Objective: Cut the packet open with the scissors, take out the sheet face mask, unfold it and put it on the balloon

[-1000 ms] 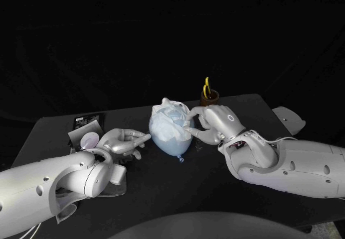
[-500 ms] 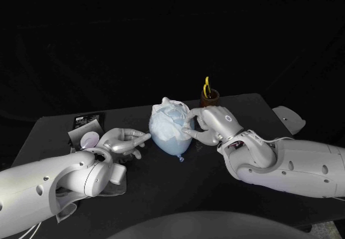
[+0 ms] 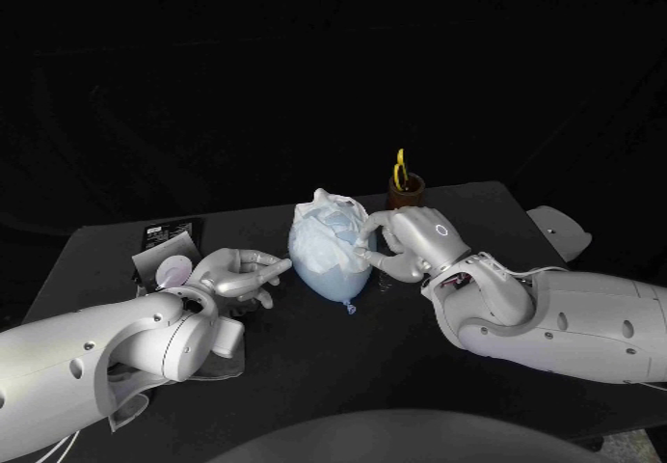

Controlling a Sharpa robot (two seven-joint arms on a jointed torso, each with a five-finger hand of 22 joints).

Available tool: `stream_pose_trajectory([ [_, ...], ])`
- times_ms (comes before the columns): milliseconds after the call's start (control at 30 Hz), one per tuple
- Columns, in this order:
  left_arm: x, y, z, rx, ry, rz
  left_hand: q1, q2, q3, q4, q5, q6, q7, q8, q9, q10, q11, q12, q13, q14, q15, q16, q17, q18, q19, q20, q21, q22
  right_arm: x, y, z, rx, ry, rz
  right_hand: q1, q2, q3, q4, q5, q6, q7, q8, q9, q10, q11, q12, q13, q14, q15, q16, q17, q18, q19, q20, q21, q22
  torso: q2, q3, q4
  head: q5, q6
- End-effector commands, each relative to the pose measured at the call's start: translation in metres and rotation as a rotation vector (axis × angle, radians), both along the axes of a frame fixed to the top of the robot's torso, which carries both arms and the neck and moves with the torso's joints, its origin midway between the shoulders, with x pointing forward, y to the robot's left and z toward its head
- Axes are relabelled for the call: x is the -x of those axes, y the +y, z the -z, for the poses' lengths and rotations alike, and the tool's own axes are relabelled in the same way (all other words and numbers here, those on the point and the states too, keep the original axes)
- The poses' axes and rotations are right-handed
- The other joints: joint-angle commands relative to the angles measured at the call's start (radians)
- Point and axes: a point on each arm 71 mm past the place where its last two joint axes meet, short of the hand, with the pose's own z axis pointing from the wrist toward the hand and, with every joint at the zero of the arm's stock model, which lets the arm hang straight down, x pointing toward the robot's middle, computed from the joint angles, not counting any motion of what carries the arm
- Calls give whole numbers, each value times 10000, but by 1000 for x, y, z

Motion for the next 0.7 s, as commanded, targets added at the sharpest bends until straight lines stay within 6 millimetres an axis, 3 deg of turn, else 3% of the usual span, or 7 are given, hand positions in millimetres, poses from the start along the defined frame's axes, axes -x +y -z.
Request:
stream_pose_trajectory([
  [33,0,-2,-1,132,-19,170,9,80,-53,-12,-49,42,20,39,12,-26,-65,64,10,85,-5,42,9,145,24,-57,69,13,0,0,-1,58,-79,84,221,80,252,42,-92,127,-26,-45,-18,100,-47,81,1155,1060,-85,35,2626,-196,77,-14,77,1886,0,3,0,-10,-10],
  [133,1,-2,-1,134,-12,169,12,85,-56,-12,-49,40,20,44,10,-29,-65,67,9,85,-6,44,1,145,27,-59,76,17,0,-1,0,58,-64,141,347,110,472,76,-99,189,-58,-44,-22,119,-77,100,1178,1060,-112,35,2626,-202,96,-38,107,1894,-1,3,1,-22,-11],
  [167,1,-2,-1,134,-9,167,12,85,-56,-12,-49,40,20,44,10,-29,-65,67,9,85,-6,44,1,145,27,-59,76,17,0,-1,0,68,-53,175,564,176,885,59,-223,243,-91,-53,-30,137,-119,113,1201,1060,-153,35,2626,-206,112,-81,130,1901,0,2,-2,-23,-11],
  [333,1,-2,-1,138,1,163,12,85,-56,-12,-49,40,20,44,10,-29,-65,67,9,85,-6,44,1,145,27,-59,76,17,-1,-3,1,158,18,258,733,-24,1743,-57,-165,322,-133,-41,-19,157,-153,114,1230,1060,-185,35,2626,-223,151,-125,195,1920,0,-3,-1,-45,-29],
  [633,1,-1,-1,135,4,154,31,104,-51,-18,-49,36,17,53,6,-35,-68,73,5,89,-8,50,-1,145,33,-61,90,25,-2,-4,3,431,238,334,616,-272,2652,-457,458,405,-159,66,62,217,-180,166,1305,1060,-214,35,2626,-250,215,-153,320,1957,-6,-6,0,-54,-50],
  [700,0,-1,-1,135,3,152,45,117,-48,-21,-48,34,15,59,4,-39,-70,76,3,98,-9,58,22,144,35,-62,98,29,-2,-4,3,476,286,346,507,-312,2886,-618,799,411,-168,122,108,250,-192,203,1346,1060,-226,35,2626,-261,243,-165,375,1973,-6,-5,0,-57,-49],
])
